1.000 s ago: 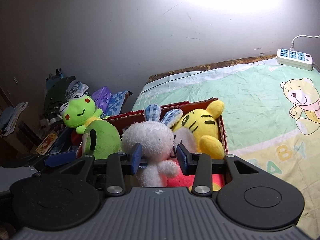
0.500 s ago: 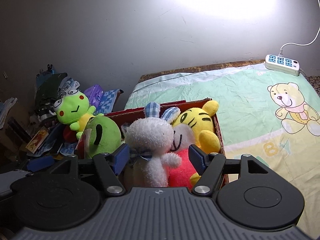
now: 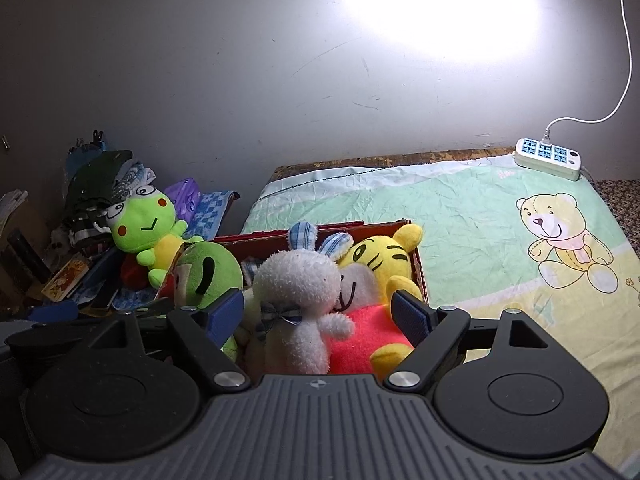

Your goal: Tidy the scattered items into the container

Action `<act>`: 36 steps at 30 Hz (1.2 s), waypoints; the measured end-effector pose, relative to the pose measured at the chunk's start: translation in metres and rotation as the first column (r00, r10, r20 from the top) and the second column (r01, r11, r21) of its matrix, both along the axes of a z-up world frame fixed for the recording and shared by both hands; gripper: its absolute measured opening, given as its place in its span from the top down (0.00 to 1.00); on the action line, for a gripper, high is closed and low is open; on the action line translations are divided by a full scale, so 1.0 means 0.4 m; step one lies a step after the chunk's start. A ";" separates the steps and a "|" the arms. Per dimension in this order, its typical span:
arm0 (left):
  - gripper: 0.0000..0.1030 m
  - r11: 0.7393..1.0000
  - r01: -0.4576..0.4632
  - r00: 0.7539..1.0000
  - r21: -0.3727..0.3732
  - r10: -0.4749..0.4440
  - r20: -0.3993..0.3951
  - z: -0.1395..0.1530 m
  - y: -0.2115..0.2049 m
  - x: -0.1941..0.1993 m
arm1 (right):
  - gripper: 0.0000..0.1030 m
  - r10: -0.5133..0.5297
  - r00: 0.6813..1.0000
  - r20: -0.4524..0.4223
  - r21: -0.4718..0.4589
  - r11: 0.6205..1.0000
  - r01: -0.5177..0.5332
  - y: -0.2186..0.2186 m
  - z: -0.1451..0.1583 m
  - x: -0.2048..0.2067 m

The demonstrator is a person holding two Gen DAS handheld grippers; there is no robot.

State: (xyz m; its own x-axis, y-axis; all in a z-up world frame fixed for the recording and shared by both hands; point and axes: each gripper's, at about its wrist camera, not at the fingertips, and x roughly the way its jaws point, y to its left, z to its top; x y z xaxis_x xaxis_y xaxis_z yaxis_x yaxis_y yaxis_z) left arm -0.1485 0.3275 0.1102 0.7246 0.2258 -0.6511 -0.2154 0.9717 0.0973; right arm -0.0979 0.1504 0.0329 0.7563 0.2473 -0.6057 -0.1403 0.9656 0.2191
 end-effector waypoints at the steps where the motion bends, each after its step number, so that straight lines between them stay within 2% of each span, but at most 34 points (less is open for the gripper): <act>1: 0.01 1.000 0.005 1.000 -0.001 -0.005 -0.009 0.003 0.001 0.002 | 0.18 -0.004 1.000 -0.003 -0.002 1.000 0.004 0.000 0.001 -0.002; 6: 0.01 1.000 0.003 0.999 -0.022 -0.004 -0.048 0.002 0.013 0.004 | 0.15 -0.026 1.000 -0.014 -0.003 1.000 0.026 -0.003 0.004 -0.015; 16: 0.01 0.998 0.056 0.984 -0.035 -0.061 -0.169 -0.035 0.006 0.018 | 0.16 -0.055 0.993 -0.104 -0.012 0.998 0.054 0.006 -0.035 -0.014; 21: 0.01 0.998 0.063 0.981 -0.024 -0.067 -0.184 -0.044 0.005 0.021 | 0.16 -0.077 0.989 -0.125 -0.001 0.997 0.077 -0.001 -0.038 -0.002; 25: 0.01 0.998 0.059 0.975 -0.037 -0.065 -0.211 -0.052 0.014 0.037 | 0.15 -0.080 0.989 -0.127 -0.026 0.997 0.078 0.011 -0.034 0.019; 31: 0.01 0.997 0.054 0.977 -0.050 -0.063 -0.206 -0.048 0.008 0.044 | 0.15 -0.075 0.987 -0.141 0.001 0.997 0.076 -0.004 -0.032 0.033; 36: 0.01 0.994 0.103 0.981 -0.034 -0.107 -0.160 -0.035 -0.041 0.043 | 0.16 -0.168 0.979 -0.114 -0.010 0.986 0.168 -0.054 -0.031 0.037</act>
State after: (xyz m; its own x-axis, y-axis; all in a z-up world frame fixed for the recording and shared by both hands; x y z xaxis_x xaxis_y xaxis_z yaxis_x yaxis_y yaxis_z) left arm -0.1314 0.3113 0.0963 0.6287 0.1355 -0.7658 -0.0954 0.9907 0.0970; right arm -0.0832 0.1289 0.0207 0.7130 0.1224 -0.6904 0.0496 0.9734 0.2238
